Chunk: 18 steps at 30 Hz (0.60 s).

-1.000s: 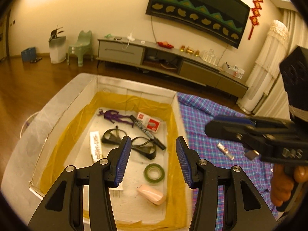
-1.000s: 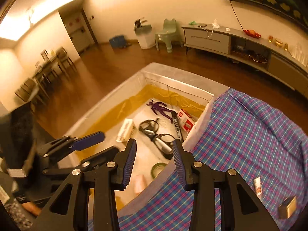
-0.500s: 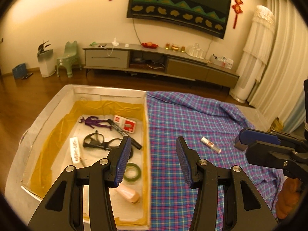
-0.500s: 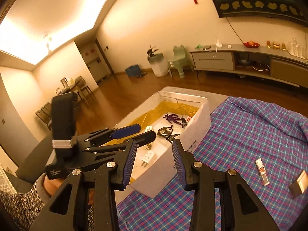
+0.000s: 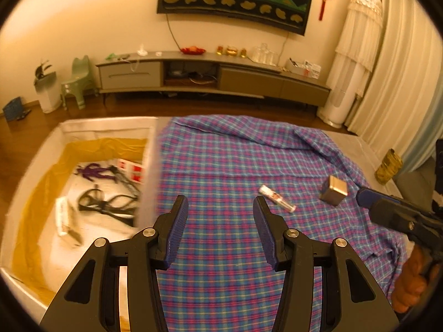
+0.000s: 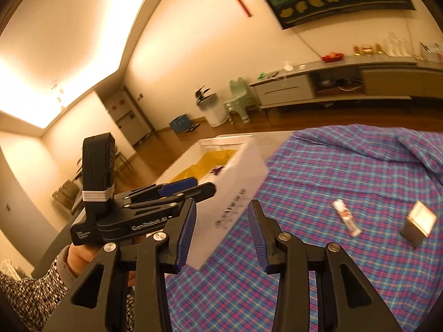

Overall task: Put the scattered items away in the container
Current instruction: 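Move both open grippers back over the items on the bedspread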

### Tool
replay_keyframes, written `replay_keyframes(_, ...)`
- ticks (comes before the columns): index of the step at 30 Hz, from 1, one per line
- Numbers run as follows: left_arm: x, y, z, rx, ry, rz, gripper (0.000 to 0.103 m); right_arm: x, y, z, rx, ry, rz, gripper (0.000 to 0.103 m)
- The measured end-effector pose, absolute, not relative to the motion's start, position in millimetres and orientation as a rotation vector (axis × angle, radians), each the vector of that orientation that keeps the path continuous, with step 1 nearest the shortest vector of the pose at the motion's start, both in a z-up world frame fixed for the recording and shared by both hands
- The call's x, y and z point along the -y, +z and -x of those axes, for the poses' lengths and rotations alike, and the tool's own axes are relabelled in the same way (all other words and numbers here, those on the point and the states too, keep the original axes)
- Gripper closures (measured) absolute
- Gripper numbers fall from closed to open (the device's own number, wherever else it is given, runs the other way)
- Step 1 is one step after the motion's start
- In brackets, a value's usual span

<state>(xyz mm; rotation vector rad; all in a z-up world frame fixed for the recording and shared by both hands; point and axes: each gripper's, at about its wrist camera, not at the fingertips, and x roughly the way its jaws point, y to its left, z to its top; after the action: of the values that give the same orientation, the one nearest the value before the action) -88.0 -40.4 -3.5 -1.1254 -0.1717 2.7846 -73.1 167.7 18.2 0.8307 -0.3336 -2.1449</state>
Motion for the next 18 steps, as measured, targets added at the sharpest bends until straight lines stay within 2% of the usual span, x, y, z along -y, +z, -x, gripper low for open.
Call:
replay_keyframes(9,-17.1,-29.5,119.7,0.229,2.638,1.210,0.048,-277.6,-10.0,114.9,0.558,-2.358,-0.930,0.062)
replay_keyframes(12,-36.4,-43.4,130.8,0.239,2.591,1.255,0.047,-302.7,-17.5,127.6,0.567,-2.443,-0.992,0.056)
replay_keyframes(15,-53.6,-55.6,141.0,0.221,2.564,1.288,0.046,-309.9,-29.8,145.2,0.393,-2.531,-1.100,0.052)
replay_keyframes(18,-76.2,-70.1,160.6,0.176,2.541,1.323,0.045,-305.9,-44.7,159.7,0.137,-2.611,-1.145,0.041)
